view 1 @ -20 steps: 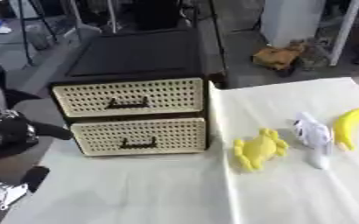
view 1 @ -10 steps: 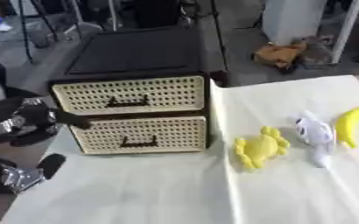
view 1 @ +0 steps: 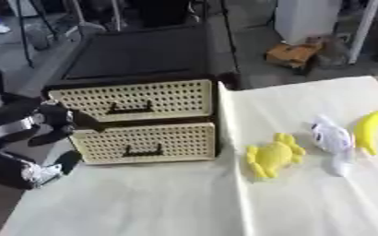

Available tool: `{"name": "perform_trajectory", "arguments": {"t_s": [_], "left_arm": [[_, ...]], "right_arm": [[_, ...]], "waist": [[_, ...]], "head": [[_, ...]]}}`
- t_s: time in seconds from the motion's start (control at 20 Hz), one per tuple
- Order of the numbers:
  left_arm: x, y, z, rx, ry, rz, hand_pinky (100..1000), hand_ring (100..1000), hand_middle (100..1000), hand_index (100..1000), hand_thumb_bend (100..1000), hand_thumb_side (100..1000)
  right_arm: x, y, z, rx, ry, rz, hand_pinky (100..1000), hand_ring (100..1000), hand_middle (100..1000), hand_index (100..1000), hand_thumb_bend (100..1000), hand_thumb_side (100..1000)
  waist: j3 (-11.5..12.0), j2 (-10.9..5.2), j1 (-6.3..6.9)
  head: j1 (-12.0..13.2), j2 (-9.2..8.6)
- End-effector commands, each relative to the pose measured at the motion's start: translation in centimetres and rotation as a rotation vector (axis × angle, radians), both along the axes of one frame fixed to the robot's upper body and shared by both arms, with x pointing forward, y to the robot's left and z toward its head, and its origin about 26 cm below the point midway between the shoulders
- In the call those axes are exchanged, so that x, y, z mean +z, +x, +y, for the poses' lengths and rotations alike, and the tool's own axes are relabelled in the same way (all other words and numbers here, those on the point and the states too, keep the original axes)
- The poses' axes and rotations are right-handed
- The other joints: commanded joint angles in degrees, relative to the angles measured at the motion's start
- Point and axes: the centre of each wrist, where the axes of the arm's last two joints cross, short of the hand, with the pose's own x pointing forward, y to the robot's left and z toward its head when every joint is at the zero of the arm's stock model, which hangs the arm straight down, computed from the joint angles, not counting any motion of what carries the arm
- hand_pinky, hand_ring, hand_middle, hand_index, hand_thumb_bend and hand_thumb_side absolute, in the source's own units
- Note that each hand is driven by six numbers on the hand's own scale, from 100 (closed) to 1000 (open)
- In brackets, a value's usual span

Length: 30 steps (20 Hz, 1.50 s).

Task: Pick up objects from table and place into drawer.

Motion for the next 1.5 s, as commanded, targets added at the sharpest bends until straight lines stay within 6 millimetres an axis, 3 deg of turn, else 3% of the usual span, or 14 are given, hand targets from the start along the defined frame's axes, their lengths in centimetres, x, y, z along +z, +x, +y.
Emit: {"name": "perform_trajectory", "arguments": {"t_s": [0.05, 0.6, 1.5], "left_arm": [[0.7, 0.2, 0.2, 0.005, 0.017, 0.022, 100, 100, 100, 843, 100, 462], [0.3, 2.3, 1.4, 0.013, 0.018, 0.105, 100, 100, 100, 871, 100, 463], [-0.7, 4.6, 3.1, 0.050, 0.037, 0.151, 100, 100, 100, 905, 100, 439]], "right_arm": [[1.0, -0.4, 0.2, 0.011, -0.020, -0.032, 724, 847, 783, 907, 100, 1000], [2.1, -0.4, 0.7, 0.035, -0.024, -0.062, 724, 848, 782, 907, 100, 1000], [2.9, -0.4, 1.1, 0.053, -0.028, -0.084, 728, 852, 781, 908, 100, 1000]], "waist": [[-0.2, -0.60, -0.05], [-2.2, 1.41, 1.13], [-4.0, 4.08, 2.44]], "head": [[0.1, -0.54], [0.7, -2.45], [0.8, -3.62]]}}
